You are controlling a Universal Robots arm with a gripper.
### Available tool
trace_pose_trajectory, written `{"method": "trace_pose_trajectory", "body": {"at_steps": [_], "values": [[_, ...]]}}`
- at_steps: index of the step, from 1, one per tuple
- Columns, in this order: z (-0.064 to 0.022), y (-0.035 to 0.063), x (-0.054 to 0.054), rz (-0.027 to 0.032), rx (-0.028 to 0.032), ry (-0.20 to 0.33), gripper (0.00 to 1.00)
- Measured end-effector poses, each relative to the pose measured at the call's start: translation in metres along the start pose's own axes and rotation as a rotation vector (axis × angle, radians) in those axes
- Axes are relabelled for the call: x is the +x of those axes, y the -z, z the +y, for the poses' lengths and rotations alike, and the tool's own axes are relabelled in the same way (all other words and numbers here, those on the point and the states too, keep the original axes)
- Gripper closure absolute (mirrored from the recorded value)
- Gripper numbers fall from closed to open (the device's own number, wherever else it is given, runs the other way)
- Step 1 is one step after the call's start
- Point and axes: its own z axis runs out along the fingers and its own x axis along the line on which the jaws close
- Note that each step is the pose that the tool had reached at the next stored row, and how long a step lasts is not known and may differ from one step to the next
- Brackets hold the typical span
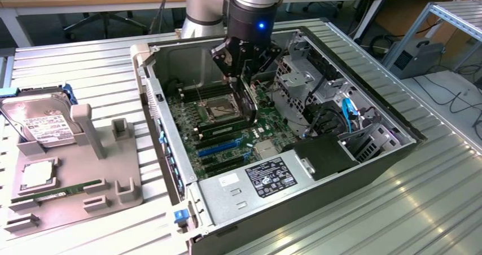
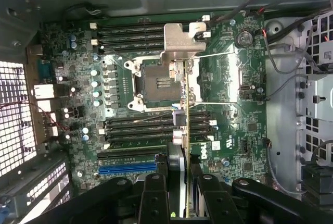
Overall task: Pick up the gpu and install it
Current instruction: 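Pick up the gpu and move the gpu toward the slot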
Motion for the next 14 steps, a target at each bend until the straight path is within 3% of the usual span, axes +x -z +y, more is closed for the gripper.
{"method": "trace_pose_trajectory", "body": {"at_steps": [6, 14], "values": [[0.0005, -0.0010, -0.0063, 0.0000, 0.0000, 0.000, 0.73], [0.0005, -0.0010, -0.0068, 0.0000, 0.0000, 0.000, 0.73]]}}
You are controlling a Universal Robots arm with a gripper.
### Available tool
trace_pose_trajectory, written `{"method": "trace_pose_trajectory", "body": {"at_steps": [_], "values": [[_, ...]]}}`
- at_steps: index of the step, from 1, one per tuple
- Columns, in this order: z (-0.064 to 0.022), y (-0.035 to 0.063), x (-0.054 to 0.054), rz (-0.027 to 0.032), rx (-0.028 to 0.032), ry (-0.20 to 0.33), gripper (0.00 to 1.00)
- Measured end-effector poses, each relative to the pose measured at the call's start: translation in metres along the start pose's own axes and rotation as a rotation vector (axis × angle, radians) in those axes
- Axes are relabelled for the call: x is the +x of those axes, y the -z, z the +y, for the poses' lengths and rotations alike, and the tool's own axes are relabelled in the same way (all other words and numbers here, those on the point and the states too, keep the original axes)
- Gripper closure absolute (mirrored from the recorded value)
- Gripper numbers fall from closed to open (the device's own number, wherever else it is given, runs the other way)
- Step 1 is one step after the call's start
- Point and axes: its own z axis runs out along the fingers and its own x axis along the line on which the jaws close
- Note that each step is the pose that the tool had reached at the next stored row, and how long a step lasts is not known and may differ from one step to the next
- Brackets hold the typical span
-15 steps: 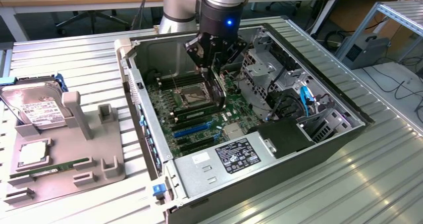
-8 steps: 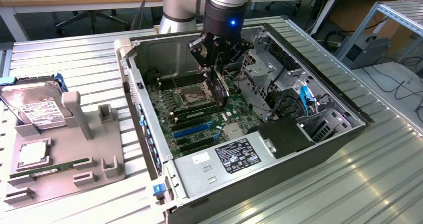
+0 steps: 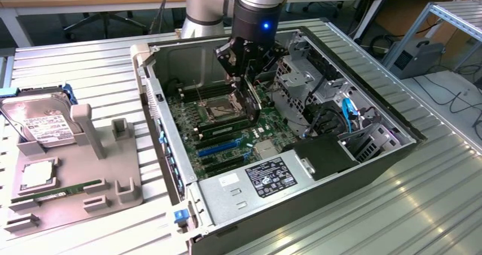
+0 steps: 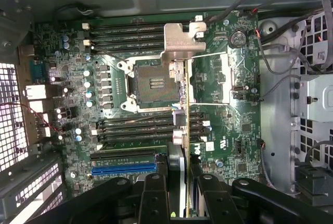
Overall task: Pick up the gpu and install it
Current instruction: 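Pick up the gpu and move the gpu toward the slot, then insert the gpu into the slot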
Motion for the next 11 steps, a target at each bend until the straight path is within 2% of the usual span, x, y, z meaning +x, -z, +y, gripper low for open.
{"method": "trace_pose_trajectory", "body": {"at_steps": [7, 11], "values": [[0.0000, 0.0000, 0.0000, -0.0001, -0.0001, 0.003, 0.73], [0.0000, 0.0000, 0.0000, -0.0008, -0.0007, 0.024, 0.73]]}}
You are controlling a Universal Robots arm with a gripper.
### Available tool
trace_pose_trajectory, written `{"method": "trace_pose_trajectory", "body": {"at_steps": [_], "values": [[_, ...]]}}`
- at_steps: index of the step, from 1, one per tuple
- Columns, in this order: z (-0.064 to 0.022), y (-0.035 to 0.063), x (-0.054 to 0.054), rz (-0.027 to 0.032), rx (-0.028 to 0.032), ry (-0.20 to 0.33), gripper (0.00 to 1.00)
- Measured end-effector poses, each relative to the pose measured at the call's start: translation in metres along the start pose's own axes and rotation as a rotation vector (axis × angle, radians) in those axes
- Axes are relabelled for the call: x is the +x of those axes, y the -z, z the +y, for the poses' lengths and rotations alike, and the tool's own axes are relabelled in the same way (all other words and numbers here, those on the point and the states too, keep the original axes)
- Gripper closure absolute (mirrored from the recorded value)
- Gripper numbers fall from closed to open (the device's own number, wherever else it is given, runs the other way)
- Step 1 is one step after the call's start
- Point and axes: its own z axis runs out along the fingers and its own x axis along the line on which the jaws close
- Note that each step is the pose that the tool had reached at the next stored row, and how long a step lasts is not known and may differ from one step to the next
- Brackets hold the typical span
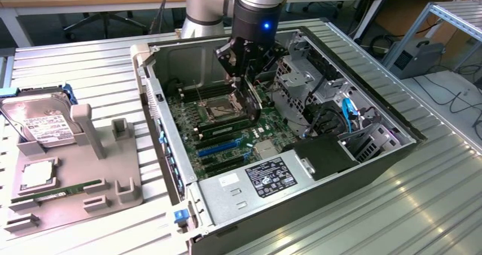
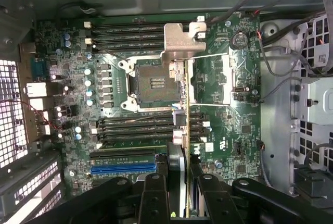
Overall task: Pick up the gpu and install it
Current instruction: 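Insert the gpu into the slot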
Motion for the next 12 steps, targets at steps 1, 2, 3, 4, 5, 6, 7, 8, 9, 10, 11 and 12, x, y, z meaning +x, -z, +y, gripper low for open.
{"method": "trace_pose_trajectory", "body": {"at_steps": [1, 2, 3, 4, 5, 6, 7, 8, 9, 10, 11, 12], "values": [[0.0000, 0.0000, 0.0000, -0.0002, -0.0002, 0.005, 0.73], [0.0000, 0.0000, 0.0000, -0.0004, -0.0004, 0.011, 0.73], [0.0000, 0.0000, 0.0000, -0.0005, -0.0005, 0.016, 0.73], [0.0000, 0.0000, 0.0000, -0.0007, -0.0007, 0.022, 0.73], [0.0000, 0.0000, 0.0000, -0.0010, -0.0009, 0.030, 0.73], [0.0000, 0.0000, 0.0000, -0.0013, -0.0012, 0.040, 0.73], [0.0000, 0.0000, 0.0000, -0.0015, -0.0015, 0.047, 0.73], [0.0000, 0.0000, 0.0000, -0.0018, -0.0016, 0.054, 0.73], [0.0000, 0.0000, 0.0000, -0.0020, -0.0019, 0.061, 0.73], [0.0000, 0.0000, 0.0000, -0.0023, -0.0021, 0.068, 0.73], [0.0000, 0.0000, 0.0000, -0.0025, -0.0023, 0.075, 0.73], [0.0000, 0.0000, 0.0000, -0.0027, -0.0025, 0.082, 0.73]]}}
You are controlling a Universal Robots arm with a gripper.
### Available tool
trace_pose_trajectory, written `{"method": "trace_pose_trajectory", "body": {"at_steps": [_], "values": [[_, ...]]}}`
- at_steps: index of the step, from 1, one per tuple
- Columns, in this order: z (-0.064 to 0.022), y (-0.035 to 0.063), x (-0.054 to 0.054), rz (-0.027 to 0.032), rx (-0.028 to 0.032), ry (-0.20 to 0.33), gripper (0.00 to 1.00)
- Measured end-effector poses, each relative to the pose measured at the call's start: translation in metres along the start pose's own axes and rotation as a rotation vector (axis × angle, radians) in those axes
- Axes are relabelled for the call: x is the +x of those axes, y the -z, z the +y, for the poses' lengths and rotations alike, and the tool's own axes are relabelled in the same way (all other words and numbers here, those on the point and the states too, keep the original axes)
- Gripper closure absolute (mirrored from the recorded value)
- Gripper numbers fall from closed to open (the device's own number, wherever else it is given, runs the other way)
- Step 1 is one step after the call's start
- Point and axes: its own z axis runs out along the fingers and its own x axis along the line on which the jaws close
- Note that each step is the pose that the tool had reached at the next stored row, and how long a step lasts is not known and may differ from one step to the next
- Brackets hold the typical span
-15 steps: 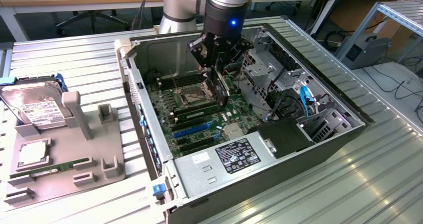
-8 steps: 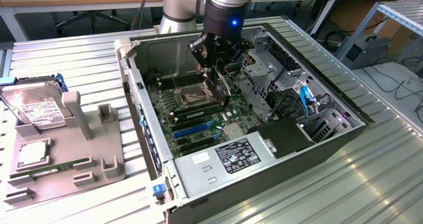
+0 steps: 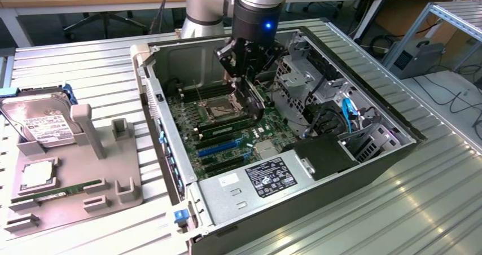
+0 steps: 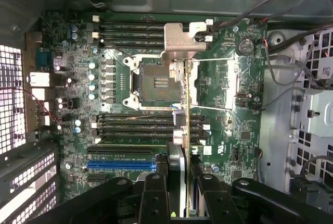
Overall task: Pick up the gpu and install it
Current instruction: 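Insert the gpu into the slot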
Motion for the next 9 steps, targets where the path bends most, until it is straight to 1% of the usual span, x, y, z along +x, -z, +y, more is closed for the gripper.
{"method": "trace_pose_trajectory", "body": {"at_steps": [9], "values": [[0.0000, 0.0000, 0.0000, -0.0025, -0.0022, 0.076, 0.73]]}}
